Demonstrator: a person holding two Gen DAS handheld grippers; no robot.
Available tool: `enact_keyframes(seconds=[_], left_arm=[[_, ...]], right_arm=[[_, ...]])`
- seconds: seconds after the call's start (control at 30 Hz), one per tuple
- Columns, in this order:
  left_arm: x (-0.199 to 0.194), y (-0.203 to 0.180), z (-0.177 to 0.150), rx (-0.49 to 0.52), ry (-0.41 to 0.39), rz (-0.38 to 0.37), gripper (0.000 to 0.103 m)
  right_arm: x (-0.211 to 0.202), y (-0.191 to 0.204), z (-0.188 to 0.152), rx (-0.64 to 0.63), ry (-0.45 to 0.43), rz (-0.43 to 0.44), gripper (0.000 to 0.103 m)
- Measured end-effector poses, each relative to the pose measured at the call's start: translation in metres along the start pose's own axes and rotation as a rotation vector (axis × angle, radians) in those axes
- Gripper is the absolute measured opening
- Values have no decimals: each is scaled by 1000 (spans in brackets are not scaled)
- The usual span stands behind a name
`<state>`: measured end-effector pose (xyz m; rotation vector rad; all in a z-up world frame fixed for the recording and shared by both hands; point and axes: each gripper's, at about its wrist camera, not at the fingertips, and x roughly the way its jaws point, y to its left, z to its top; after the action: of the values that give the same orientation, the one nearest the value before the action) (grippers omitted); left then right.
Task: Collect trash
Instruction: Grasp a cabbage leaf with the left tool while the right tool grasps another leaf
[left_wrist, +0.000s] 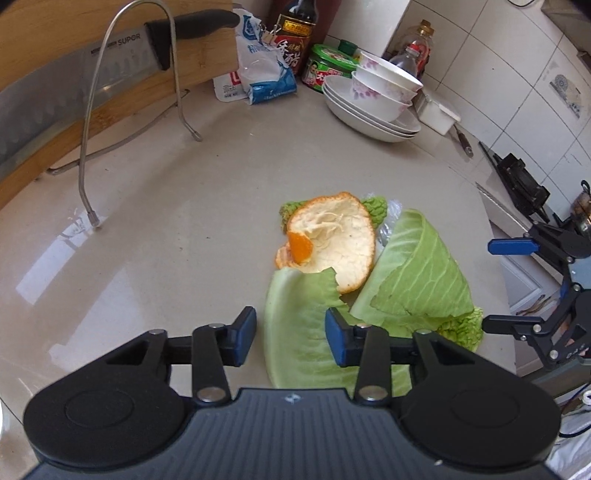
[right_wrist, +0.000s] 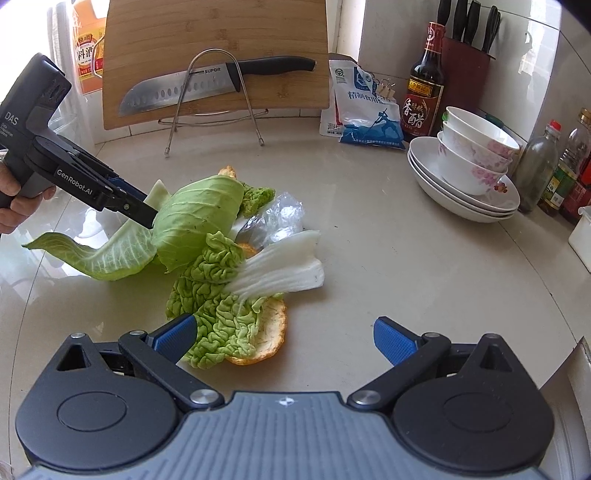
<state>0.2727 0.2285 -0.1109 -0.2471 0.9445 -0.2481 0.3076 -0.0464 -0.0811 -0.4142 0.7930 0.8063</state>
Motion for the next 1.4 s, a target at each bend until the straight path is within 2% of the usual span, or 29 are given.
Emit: enact_keyframes(seconds=[0.07, 0.1, 0.23, 0.57, 0.7, 0.8, 0.9, 1.0, 1.07, 1.1, 1.13, 1.17, 1.23, 1.27, 1.4], left_arm=[[-4, -3, -1, 20, -5, 17, 24], [-6, -4, -1, 27, -7, 31, 17], [-22, -16, -4, 64, -27, 67, 11], [-60, -42, -8, 123, -94, 161, 8], [-71, -44, -11, 115, -105, 178, 7], [-74, -42, -17, 99, -104, 189, 7], [-74, -40, -20, 85, -98, 197, 7], [-75, -38, -21, 77, -104, 201, 7], [-76, -39, -20, 80, -110, 200, 7], [-76, -40, -19, 83, -110, 201, 7], [-76, -41, -19, 84, -112, 199, 7], [-77, -42, -19, 84, -115, 200, 7], [-79, -45, -18, 89, -121, 199, 7], [-80, -47, -17, 92, -125, 200, 7], [-87, -56, -14, 115, -137, 196, 7]], right_arm=[[1, 1, 2, -9, -2, 2, 103], [1, 2, 3, -18, -3, 3, 103], [1, 7, 10, -47, -18, 14, 103], [-1, 25, 26, -134, -70, 88, 103], [8, 34, 35, -171, -87, 128, 103], [19, 41, 42, -193, -94, 147, 98], [31, 49, 47, -228, -100, 157, 90], [38, 55, 50, -259, -104, 150, 73], [35, 55, 50, -268, -122, 137, 56], [33, 55, 50, -271, -127, 130, 51], [30, 53, 50, -267, -130, 126, 40], [28, 52, 50, -259, -134, 115, 24], [24, 47, 52, -239, -138, 103, 13], [21, 45, 53, -229, -142, 105, 9], [6, 41, 53, -227, -173, 84, 9]])
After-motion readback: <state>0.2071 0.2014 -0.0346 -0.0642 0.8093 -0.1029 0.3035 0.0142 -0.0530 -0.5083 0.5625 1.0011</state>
